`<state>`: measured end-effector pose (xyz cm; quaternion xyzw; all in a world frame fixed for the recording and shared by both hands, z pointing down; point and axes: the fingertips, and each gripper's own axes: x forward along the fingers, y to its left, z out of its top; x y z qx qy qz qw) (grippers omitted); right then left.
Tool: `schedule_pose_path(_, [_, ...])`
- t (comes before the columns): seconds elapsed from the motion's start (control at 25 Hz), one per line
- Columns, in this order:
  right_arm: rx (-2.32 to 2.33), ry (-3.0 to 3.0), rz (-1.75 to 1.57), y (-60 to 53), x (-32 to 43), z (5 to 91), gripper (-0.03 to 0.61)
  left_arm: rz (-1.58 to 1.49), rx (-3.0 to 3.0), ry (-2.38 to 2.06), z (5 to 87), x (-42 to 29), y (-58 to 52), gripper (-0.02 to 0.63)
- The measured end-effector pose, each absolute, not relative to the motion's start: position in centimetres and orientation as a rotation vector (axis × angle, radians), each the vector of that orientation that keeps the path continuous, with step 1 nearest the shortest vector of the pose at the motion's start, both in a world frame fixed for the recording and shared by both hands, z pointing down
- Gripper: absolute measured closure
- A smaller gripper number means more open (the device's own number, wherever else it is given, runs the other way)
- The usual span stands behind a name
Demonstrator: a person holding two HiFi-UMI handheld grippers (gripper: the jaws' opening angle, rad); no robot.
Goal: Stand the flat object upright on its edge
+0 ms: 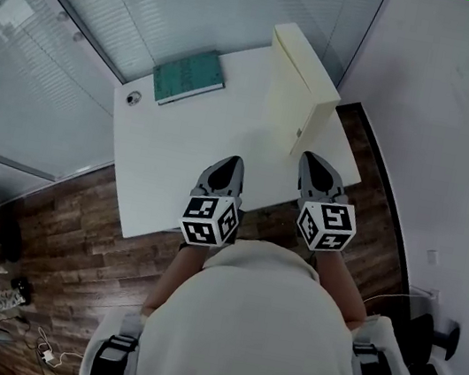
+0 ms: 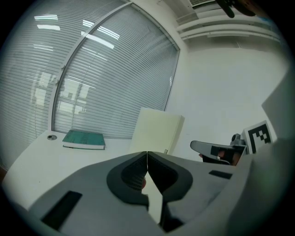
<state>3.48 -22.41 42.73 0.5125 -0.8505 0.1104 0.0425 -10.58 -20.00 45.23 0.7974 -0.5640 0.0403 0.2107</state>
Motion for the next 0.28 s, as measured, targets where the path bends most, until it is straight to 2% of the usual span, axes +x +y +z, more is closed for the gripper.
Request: schedule_pose_path(0.28, [1.571,-2.605,0.362,-22.59,3.6,43.06,0.558,0.114,2.216,-1.561,45.27,-10.34,-19.96,0.592])
